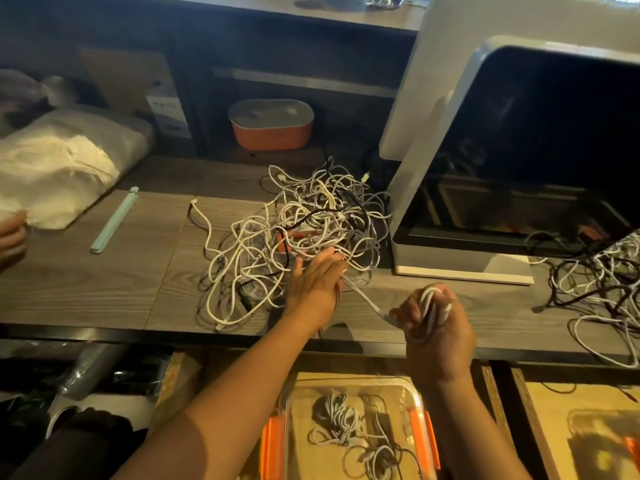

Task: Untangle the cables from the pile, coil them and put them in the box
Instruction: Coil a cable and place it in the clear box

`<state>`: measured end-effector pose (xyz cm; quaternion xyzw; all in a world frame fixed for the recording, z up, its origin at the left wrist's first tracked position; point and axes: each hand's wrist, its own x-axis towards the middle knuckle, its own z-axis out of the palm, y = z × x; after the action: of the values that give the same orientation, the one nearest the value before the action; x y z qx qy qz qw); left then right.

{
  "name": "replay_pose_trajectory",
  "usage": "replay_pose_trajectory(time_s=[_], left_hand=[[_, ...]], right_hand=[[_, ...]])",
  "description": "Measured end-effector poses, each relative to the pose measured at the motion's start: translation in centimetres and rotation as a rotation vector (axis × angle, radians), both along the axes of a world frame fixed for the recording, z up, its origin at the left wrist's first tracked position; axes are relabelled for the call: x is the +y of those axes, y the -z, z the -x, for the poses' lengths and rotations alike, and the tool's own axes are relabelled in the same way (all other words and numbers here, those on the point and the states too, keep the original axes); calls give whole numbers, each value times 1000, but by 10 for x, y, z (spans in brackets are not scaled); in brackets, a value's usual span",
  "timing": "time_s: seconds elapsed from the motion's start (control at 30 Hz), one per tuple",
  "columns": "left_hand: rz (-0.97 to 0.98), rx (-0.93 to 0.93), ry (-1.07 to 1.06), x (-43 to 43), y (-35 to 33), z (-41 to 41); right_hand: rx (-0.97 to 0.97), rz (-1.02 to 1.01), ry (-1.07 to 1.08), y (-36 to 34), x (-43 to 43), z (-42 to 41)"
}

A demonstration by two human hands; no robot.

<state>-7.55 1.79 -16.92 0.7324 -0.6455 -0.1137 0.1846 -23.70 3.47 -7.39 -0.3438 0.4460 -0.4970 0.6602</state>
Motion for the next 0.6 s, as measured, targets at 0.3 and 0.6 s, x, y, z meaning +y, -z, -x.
replay_pose_trajectory(time_s=[0.3,0.6], left_hand=[[117,216,17,-2,4,-13],[77,299,6,5,-4,-16]], right_hand=[[1048,132,-399,14,-38,46],[1316,267,-768,10,-48,-6]])
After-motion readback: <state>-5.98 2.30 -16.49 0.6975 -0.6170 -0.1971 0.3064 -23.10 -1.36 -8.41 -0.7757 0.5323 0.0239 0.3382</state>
